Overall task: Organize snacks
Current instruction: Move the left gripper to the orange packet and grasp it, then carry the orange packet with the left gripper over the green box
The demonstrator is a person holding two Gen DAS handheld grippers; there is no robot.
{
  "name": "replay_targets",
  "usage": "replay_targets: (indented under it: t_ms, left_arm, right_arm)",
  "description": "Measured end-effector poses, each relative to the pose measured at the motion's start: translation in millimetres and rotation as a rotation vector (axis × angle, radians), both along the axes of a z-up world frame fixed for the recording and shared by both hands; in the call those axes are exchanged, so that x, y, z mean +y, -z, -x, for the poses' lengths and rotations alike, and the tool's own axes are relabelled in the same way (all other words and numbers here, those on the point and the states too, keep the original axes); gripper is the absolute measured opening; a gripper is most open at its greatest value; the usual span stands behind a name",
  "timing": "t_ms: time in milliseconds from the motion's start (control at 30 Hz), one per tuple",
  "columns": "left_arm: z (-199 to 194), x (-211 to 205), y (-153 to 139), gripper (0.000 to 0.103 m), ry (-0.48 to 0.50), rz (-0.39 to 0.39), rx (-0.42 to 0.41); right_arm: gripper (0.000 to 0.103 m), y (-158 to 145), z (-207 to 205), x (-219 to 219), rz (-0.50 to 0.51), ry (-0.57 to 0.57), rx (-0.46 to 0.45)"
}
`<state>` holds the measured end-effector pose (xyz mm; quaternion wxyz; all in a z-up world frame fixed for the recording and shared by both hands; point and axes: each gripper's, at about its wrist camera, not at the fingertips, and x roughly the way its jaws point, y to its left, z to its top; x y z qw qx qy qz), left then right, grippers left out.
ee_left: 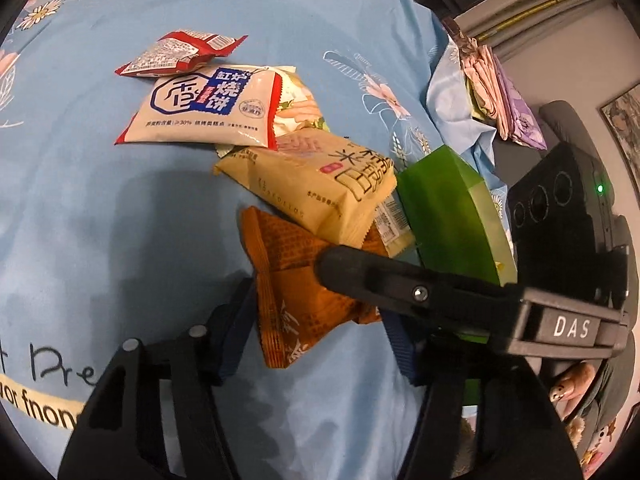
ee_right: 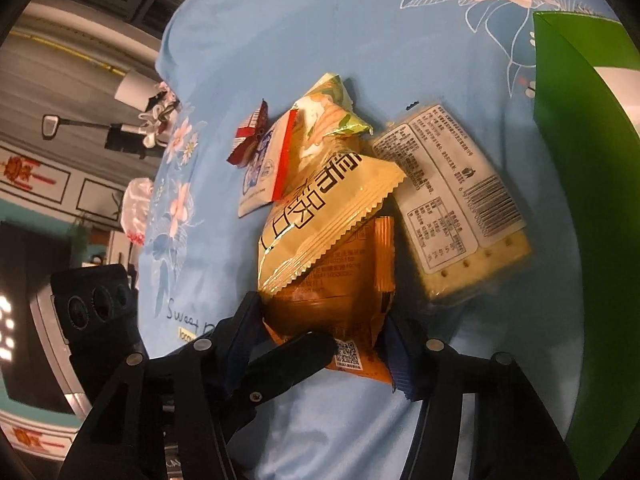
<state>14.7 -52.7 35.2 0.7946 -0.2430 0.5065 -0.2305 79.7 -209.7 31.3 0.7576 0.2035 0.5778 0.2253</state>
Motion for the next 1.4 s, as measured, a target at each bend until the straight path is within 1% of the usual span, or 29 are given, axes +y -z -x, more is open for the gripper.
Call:
replay_targets:
  t_ms: [33,67,233,633,967,1200,1400]
  left_arm:
    - [1.4,-0.2,-0.9,0.055,0.000,0.010,0.003]
    - [4.1,1.0,-2.1,0.054,-0.002,0.013,0.008]
    - [16.3,-0.7,-12.8,0.054,0.003,-0.021,-0.011]
    - [38.8,-1.2,-51.2,0.053,-0.005,-0.067,-0.099]
    - [46.0,-17.9,-80.3,0.053,0.035,-0.080,-0.179]
    - [44.6,-34.3,-92.7,0.053,0.071,-0.083,-0.214]
    - [38.5,-53.1,-100.8,0.053,0.119,-0.089,-0.239]
  right_arm:
    - [0.058,-0.1,1.5,-1.1,-0.017,0.000,0.001]
    - [0.058,0.1,3.4,-1.6,-0.034,0.000,0.001]
    - [0.058,-4.8,16.1,-0.2,-0.054,0.000,-0.009]
    - [0.058,-40.2,39.1,9.3,-0.100,-0.001,-0.094]
    - [0.058,-71.2,57.5,-6.3,-0.109,0.040,-0.175]
    - [0.058,-84.8,66.9,-18.7,-0.113,0.075,-0.218]
    - [0.058,-93.1,73.5,-38.5,-0.126,0.122,-0.247]
